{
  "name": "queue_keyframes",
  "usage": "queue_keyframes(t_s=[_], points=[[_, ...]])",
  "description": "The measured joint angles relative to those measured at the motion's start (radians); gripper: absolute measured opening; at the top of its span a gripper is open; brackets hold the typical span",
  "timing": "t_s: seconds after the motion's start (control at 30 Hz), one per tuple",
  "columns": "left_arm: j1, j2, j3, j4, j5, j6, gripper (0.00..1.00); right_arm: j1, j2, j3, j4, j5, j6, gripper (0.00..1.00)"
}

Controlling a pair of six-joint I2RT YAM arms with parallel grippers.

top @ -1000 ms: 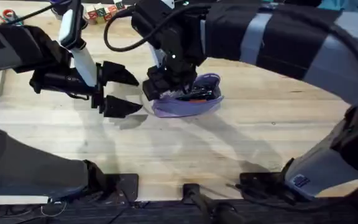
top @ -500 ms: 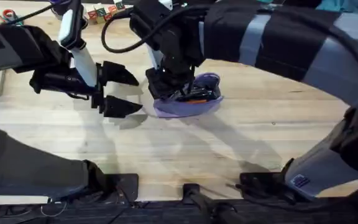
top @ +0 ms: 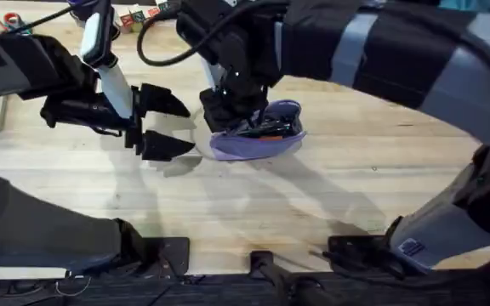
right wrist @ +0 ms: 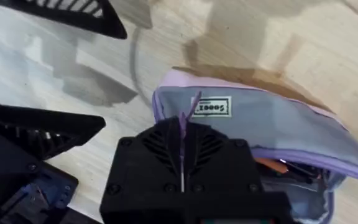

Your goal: Unzip the bag, pick up the pens from the table one at a time and place them inside, then zip the bag closed.

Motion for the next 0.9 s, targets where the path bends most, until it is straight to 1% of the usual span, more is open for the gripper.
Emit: queue_keyframes(t_s=[0.33,0.37,0.4,0.43,0.8,0.9], points=[[0.0,0.0,0.0,0.012,0.0,0.0,0.822,0.0,-0.084,0.008,-0.012,0.014,0.0,0.032],[0.0,0.0,0.0,0.014,0.0,0.004,0.932,0.0,-0.084,0.009,-0.012,0.014,0.0,0.032],[0.0,0.0,0.0,0.013,0.001,0.004,0.977,0.0,-0.083,0.009,-0.013,0.014,0.0,0.031],[0.0,0.0,0.0,0.014,0.001,0.003,0.988,0.0,-0.084,0.009,-0.013,0.014,0.0,0.031],[0.0,0.0,0.0,0.004,0.005,0.003,0.994,0.0,-0.083,0.009,-0.012,0.014,0.0,0.031],[0.0,0.0,0.0,-0.005,0.021,0.003,0.996,0.0,-0.084,0.009,-0.012,0.014,0.0,0.031]])
